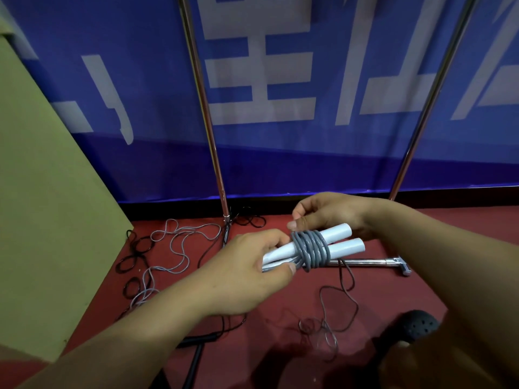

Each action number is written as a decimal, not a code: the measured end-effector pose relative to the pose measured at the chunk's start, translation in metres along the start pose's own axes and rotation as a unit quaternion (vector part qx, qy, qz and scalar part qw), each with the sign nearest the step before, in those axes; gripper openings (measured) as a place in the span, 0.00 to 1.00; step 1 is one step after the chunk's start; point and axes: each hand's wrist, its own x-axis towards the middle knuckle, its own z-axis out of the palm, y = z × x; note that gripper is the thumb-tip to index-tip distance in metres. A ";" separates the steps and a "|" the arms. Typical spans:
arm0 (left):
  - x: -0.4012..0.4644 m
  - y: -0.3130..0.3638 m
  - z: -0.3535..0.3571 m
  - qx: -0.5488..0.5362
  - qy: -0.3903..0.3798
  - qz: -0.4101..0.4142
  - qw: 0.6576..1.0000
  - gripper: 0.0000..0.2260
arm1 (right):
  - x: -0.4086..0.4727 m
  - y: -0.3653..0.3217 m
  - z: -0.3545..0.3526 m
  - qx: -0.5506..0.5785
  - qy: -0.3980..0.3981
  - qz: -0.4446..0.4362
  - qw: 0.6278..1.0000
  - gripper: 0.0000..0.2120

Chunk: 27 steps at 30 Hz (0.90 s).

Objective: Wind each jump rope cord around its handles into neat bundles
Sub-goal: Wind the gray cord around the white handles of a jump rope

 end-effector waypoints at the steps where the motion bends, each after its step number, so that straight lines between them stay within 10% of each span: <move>1: 0.000 0.000 0.000 -0.014 0.003 0.000 1.000 0.07 | 0.001 0.000 -0.001 -0.001 0.002 -0.001 1.000 0.06; 12: 0.016 -0.008 -0.016 -0.239 0.132 -0.097 0.957 0.10 | 0.008 0.001 0.028 -0.022 0.062 -0.021 0.998 0.08; 27: 0.020 -0.048 -0.023 -0.021 0.203 -0.202 0.958 0.04 | -0.001 -0.002 0.057 -0.103 0.073 -0.010 0.992 0.10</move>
